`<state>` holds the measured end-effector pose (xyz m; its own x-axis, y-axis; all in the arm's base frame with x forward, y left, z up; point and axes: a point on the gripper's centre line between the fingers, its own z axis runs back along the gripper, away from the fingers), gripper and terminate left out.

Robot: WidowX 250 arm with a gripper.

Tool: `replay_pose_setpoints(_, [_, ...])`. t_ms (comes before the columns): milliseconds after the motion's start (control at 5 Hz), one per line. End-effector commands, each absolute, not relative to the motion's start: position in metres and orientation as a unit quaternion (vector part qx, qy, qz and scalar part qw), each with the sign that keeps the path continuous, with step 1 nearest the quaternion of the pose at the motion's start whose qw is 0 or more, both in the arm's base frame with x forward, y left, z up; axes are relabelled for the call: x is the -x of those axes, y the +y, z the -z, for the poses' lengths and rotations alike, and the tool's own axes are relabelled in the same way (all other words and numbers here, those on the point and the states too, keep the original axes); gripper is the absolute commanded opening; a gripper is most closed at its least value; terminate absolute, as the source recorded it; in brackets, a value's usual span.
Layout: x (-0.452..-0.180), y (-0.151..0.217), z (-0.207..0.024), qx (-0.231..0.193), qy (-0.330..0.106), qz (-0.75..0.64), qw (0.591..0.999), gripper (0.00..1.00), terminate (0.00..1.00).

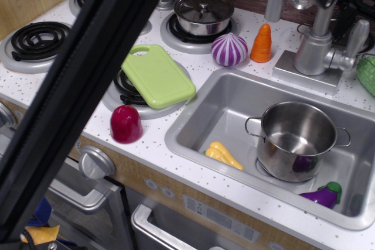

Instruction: Turn lever vertical to front

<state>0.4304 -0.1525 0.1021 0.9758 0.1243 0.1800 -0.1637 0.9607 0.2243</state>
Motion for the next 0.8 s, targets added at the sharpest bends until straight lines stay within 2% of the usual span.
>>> replay_pose_setpoints(0, [-0.430, -0.153, -0.102, -0.120, -0.082, -0.073, 0.987, 1.00, 0.00])
replay_pose_setpoints(200, [-0.442, -0.150, -0.104, -0.112, -0.096, -0.081, 0.986, 1.00, 0.00])
replay_pose_setpoints(600, [-0.464, -0.153, -0.123, -0.132, -0.151, -0.094, 0.975, 1.00, 0.00])
